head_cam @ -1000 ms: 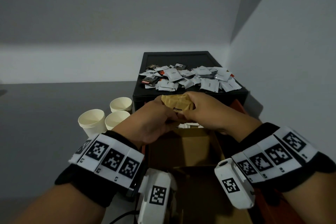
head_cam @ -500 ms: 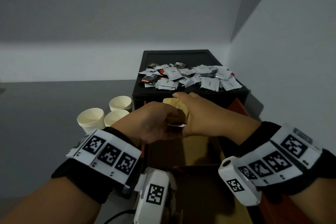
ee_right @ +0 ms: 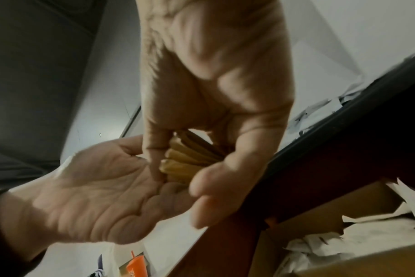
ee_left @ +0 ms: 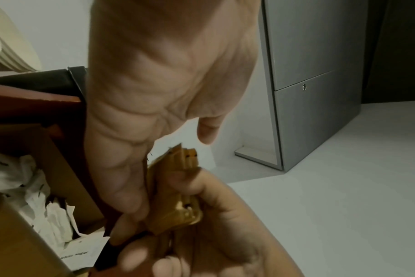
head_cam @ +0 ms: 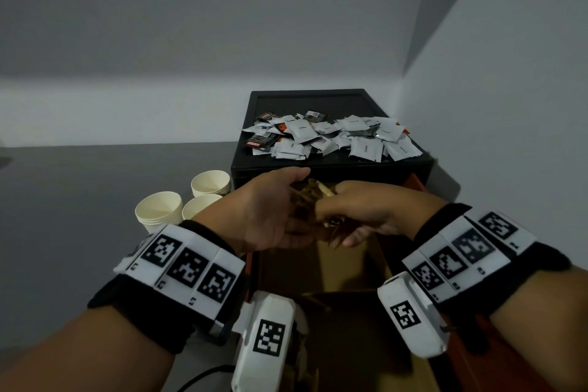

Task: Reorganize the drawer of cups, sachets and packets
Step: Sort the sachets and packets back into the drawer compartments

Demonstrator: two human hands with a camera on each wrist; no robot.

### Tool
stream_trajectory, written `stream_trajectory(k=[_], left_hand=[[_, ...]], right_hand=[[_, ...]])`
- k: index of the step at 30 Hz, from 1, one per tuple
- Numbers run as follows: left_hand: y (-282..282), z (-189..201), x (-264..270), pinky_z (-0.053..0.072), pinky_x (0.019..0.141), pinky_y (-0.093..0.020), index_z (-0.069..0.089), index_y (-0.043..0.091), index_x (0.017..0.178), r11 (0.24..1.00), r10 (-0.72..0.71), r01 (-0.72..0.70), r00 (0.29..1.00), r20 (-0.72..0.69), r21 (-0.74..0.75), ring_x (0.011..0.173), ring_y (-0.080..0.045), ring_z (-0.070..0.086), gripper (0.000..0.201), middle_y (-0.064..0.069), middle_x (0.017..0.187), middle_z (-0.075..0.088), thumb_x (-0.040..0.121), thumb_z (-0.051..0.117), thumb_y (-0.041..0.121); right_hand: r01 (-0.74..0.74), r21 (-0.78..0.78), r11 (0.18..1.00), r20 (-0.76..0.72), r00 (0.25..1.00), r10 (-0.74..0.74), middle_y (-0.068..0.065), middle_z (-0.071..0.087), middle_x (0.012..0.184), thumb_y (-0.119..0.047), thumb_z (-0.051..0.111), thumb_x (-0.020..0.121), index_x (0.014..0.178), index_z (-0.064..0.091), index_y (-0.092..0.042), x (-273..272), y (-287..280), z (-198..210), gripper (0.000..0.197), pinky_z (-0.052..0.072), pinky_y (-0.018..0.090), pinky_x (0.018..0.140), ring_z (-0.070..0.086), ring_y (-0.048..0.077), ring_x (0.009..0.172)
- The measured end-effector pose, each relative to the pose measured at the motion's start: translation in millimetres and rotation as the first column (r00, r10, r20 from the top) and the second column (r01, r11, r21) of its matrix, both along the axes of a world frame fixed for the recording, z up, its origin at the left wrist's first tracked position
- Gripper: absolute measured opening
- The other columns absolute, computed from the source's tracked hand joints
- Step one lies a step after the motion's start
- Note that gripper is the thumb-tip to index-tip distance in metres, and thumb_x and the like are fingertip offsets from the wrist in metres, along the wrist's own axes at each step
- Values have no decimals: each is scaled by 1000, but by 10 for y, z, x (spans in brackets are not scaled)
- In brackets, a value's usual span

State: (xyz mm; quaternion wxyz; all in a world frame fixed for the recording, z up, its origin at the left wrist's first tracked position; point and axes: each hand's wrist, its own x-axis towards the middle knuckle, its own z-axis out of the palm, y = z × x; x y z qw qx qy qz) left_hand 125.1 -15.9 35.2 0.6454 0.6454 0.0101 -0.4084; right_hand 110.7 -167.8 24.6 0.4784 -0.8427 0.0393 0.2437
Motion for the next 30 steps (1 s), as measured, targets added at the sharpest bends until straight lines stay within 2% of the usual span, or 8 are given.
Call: stream_trajectory(k=[6, 12, 15, 19, 22, 24, 27, 30], left_hand=[[34, -5, 41, 48, 72, -31, 56, 3, 113, 999, 29, -29, 999, -18, 15, 87, -25, 64, 56, -13, 102, 66, 93, 36, 51], [-93, 0, -56, 48, 66, -25, 59, 11, 102, 985, -18, 2, 996, 91, 173, 75, -21, 63, 28, -11, 89, 65, 95, 48, 35], [-147, 8, -86, 45, 62, -24, 55, 12, 98, 963, -57, 24, 992, 114, 268, 71, -17, 56, 22, -8, 85, 59, 94, 51, 33], [-147, 37, -81, 39, 58, -24, 51, 12, 84, 940, -36, -24, 985, 168, 340, 63, -13, 45, 21, -5, 72, 50, 97, 46, 27], [-137, 36, -104, 39, 58, -24, 52, 11, 80, 940, -39, -34, 978, 207, 339, 65, -13, 43, 18, -5, 74, 50, 95, 47, 18], [-132, 35, -136, 39, 57, -23, 52, 10, 82, 935, -50, -30, 976, 213, 353, 64, -12, 43, 15, -5, 75, 50, 95, 48, 17], [-126, 32, -165, 40, 59, -24, 51, 11, 84, 915, -77, -24, 970, 232, 404, 66, -12, 45, 11, -5, 78, 49, 94, 48, 14], [-122, 8, -200, 44, 72, -29, 51, 17, 82, 874, -154, -6, 945, 289, 487, 86, -18, 50, 9, -6, 90, 52, 91, 54, 14]], right_hand=[[48, 38, 998, -32, 998, -47, 8, 61, 78, -16, 59, 87, 94, 55, -9, -15, -62, -39, 11, 46, 16, 44, 63, 13, 59], [-14, -187, 982, 112, 993, 35, 5, 60, 85, -7, 53, 86, 100, 55, -14, -7, 33, -44, 16, 47, 18, 52, 59, 11, 63], [-48, -245, 968, 153, 984, 87, 4, 54, 77, -1, 54, 85, 85, 49, -15, -10, 74, -32, 15, 47, 18, 51, 53, 9, 60], [-115, -26, 993, 118, 986, 117, 1, 52, 76, -3, 53, 87, 89, 53, -13, -46, 5, 27, 10, 46, 16, 52, 52, 8, 63], [-80, 233, 969, 14, 997, 79, 4, 61, 92, -7, 50, 92, 111, 56, -8, -51, -118, 42, 20, 53, 20, 68, 60, 12, 83], [-73, 292, 954, -10, 997, 79, 4, 63, 95, -10, 49, 93, 111, 58, -8, -53, -173, 30, 20, 54, 21, 74, 62, 13, 87], [-76, 284, 956, 24, 997, 72, 1, 64, 89, -6, 54, 89, 101, 59, -16, -71, -173, -13, 16, 54, 19, 57, 63, 10, 76], [-142, 168, 975, 101, 987, 126, -2, 64, 86, -2, 59, 87, 97, 58, -22, -99, -129, -59, 22, 48, 16, 49, 64, 8, 72]])
